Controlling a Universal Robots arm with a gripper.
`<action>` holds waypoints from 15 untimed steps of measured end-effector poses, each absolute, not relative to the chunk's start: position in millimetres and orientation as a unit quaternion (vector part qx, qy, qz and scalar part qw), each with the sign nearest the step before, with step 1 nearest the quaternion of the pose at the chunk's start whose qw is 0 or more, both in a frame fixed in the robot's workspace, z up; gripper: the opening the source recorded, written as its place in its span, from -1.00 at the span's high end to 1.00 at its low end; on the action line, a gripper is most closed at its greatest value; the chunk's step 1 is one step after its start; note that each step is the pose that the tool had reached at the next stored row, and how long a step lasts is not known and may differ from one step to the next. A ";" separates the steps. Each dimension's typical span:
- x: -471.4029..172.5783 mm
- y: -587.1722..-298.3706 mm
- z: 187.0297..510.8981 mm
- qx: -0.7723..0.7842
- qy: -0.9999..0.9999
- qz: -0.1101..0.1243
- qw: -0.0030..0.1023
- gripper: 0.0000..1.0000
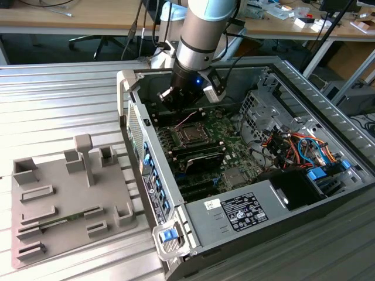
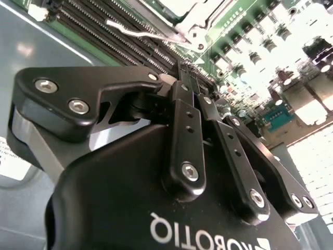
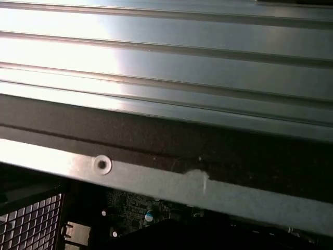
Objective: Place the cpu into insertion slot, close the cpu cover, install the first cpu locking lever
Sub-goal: 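Install the first cpu locking lever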
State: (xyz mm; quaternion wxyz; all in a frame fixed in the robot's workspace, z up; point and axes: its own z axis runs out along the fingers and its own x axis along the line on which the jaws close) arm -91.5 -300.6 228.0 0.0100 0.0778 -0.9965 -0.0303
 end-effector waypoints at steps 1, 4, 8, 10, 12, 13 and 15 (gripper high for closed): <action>-90.7 -301.2 227.5 0.078 -0.996 -0.030 0.010 0.79; -87.6 -301.4 226.4 0.078 -0.996 -0.030 0.011 0.79; -83.2 -302.2 225.0 0.078 -0.996 -0.030 0.011 0.79; -80.9 -303.4 224.3 0.078 -0.996 -0.031 0.012 0.79; -77.4 -304.2 223.0 0.078 -0.996 -0.031 0.013 0.79; -76.0 -304.2 222.4 0.078 -0.996 -0.031 0.013 0.79; -73.4 -304.2 221.5 0.078 -0.996 -0.031 0.013 0.79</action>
